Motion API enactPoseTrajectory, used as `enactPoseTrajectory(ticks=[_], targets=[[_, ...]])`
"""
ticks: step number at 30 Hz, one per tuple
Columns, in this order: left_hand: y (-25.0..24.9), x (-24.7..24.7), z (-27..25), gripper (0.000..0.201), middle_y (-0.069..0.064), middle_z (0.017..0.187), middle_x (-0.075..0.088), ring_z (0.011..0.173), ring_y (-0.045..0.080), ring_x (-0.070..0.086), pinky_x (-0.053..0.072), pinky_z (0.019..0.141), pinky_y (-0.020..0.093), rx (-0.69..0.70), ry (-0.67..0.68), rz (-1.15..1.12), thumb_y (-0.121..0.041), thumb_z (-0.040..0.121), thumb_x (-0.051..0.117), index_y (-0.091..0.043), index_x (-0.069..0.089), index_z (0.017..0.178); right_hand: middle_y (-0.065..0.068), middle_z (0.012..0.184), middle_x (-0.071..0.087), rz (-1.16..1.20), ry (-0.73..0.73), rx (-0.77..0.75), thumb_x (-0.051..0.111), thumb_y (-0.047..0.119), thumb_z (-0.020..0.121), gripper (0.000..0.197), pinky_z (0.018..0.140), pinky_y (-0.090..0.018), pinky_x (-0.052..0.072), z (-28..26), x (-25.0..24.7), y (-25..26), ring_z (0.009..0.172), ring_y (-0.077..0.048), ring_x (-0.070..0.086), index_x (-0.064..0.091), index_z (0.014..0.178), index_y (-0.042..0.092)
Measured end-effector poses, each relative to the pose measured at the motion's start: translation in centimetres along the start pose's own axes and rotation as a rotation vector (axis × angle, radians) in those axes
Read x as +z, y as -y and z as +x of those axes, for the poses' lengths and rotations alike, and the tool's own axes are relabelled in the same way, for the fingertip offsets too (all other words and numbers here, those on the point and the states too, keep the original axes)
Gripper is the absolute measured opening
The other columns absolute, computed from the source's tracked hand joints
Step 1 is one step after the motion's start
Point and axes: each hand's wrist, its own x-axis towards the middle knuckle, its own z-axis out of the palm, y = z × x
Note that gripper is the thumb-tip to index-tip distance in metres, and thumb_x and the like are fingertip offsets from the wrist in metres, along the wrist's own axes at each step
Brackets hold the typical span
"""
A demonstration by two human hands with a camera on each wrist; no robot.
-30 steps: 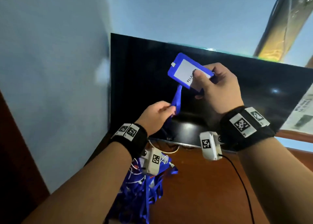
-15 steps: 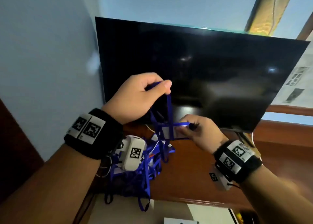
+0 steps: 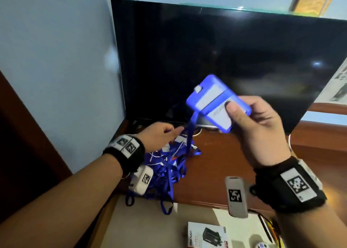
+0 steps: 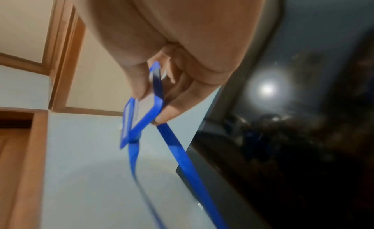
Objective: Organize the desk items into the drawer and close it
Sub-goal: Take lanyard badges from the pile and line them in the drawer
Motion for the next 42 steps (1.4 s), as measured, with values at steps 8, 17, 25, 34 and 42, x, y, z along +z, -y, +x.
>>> enactPoseTrajectory(ticks=[8,17,25,34,42], targets=[[1.9,4.7,-6.3,0.049,0.003,0.063,0.053,0.059,0.023,0.049,0.048,0.067,0.046,-0.038,0.183,0.056,-0.058,0.104,0.047,-0.023,0.066,0.076,-0.001,0.078,0.068,-0.497,-0.345,0.000,0.072,0.028,0.095,0.011,0.069,-0.043,0.057,3.4,-5.5,-4.7,0.069,-0.012,0.059,0.067,0.086,0.024],[-8.6,-5.0,-9.3,0.026,0.003,0.073,0.070,0.061,0.016,0.058,0.047,0.060,0.032,0.206,0.071,0.044,-0.052,0.089,0.067,-0.028,0.075,0.087,0.008,0.080,0.067,-1.007,0.162,0.301,0.071,0.030,0.093,0.004,0.068,-0.023,0.039,-1.2,-6.8,-12.2,0.076,-0.013,0.060,0.070,0.095,0.027],[-6.1,-6.2,-0.8,0.020,-0.004,0.074,0.065,0.058,0.005,0.057,0.051,0.062,0.024,0.167,-0.280,-0.083,-0.030,0.101,0.065,-0.014,0.076,0.095,0.015,0.082,0.073,-0.573,0.723,0.281,0.077,0.014,0.090,0.013,0.071,-0.014,0.049,-6.1,-0.8,-10.1,0.073,0.003,0.064,0.079,0.100,0.021],[5.4,-0.8,-0.5,0.022,-0.002,0.067,0.067,0.055,0.014,0.064,0.053,0.064,0.033,-0.183,0.006,0.017,-0.036,0.097,0.071,-0.017,0.071,0.085,-0.002,0.085,0.076,-0.020,0.210,0.281,0.072,0.017,0.084,0.016,0.063,-0.031,0.056,-4.9,-0.9,-6.7,0.074,-0.014,0.066,0.079,0.099,0.017],[3.7,5.7,-8.4,0.015,-0.006,0.074,0.070,0.064,0.010,0.065,0.057,0.071,0.039,-0.124,0.171,-0.112,-0.015,0.098,0.064,-0.023,0.069,0.087,0.017,0.074,0.072,-0.328,-0.102,0.223,0.075,0.018,0.093,0.011,0.067,-0.025,0.054,-3.7,-0.4,-11.4,0.068,0.001,0.060,0.075,0.084,0.025]])
